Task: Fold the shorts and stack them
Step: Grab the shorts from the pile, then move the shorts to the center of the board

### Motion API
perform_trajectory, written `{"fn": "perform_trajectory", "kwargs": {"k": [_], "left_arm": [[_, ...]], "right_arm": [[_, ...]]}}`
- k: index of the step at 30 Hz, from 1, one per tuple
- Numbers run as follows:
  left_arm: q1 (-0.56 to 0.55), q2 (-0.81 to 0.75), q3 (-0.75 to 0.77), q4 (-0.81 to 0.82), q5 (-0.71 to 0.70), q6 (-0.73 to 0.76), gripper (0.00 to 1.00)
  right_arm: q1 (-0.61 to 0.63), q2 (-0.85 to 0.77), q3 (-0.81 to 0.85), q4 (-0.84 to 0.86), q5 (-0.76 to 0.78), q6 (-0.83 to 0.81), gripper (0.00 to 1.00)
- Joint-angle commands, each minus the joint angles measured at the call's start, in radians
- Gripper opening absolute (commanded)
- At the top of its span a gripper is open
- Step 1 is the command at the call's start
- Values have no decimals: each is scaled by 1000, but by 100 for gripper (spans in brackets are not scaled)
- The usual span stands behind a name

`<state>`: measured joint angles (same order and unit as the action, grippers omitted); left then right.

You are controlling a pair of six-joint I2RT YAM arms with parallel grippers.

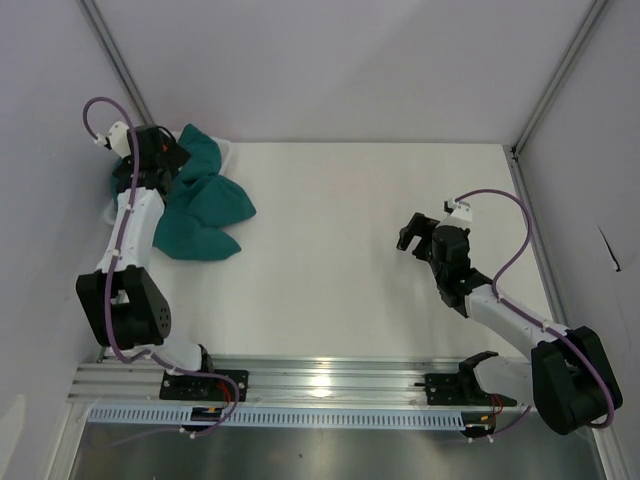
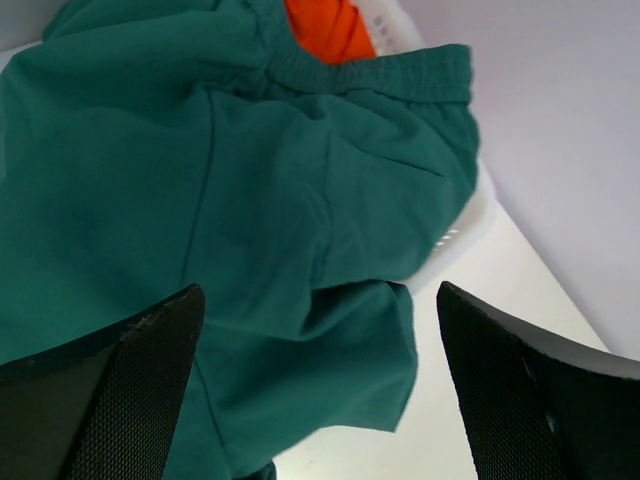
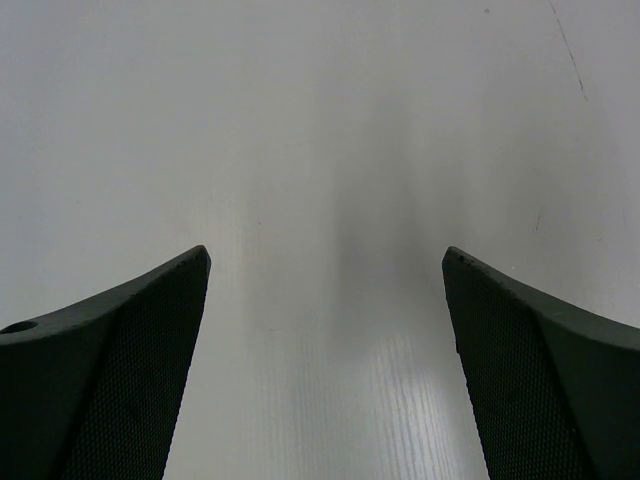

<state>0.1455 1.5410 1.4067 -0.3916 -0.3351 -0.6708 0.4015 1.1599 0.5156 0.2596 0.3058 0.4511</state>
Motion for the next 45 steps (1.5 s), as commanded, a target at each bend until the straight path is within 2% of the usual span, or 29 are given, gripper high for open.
{"fn": "perform_trajectory", "kwargs": {"k": [1,8,12,14,17,18,20,24,28,32,33,36,39,42,45], "left_arm": [[31,51,70,-35,33,39,99],[32,185,113,-78,38,19,98],[32,225,97,-44,57,16,81],[32,235,84,-26,41,14,79],[34,245,74,0,30,23,53],[32,245,74,3,31,27,31],[32,232,75,8,47,27,0],[17,157,57,23,41,36,0],[-55,35,44,59,11,100,0],[-132,-65,77,97,92,151,0],[-179,-100,84,118,161,166,0],[-260,-160,94,154,240,192,0],[-484,-242,103,165,252,249,0],[-617,-320,97,183,275,264,0],[-670,-378,101,221,387,243,0]], "right_arm": [[3,4,34,12,-4,-5,100],[3,9,41,0,1,0,99],[3,7,46,-8,1,1,100],[5,7,49,-10,1,1,100],[3,3,50,-17,4,6,99],[3,0,50,-19,3,5,99],[3,-3,50,-20,3,8,100],[3,-2,52,-25,3,9,99],[3,-2,55,-29,10,9,99],[3,0,58,-36,19,11,99],[3,0,60,-37,21,12,100],[3,-5,60,-39,26,12,99],[3,-12,57,-42,38,15,99],[3,-25,52,-48,59,20,99],[3,-43,43,-52,82,27,99]]}}
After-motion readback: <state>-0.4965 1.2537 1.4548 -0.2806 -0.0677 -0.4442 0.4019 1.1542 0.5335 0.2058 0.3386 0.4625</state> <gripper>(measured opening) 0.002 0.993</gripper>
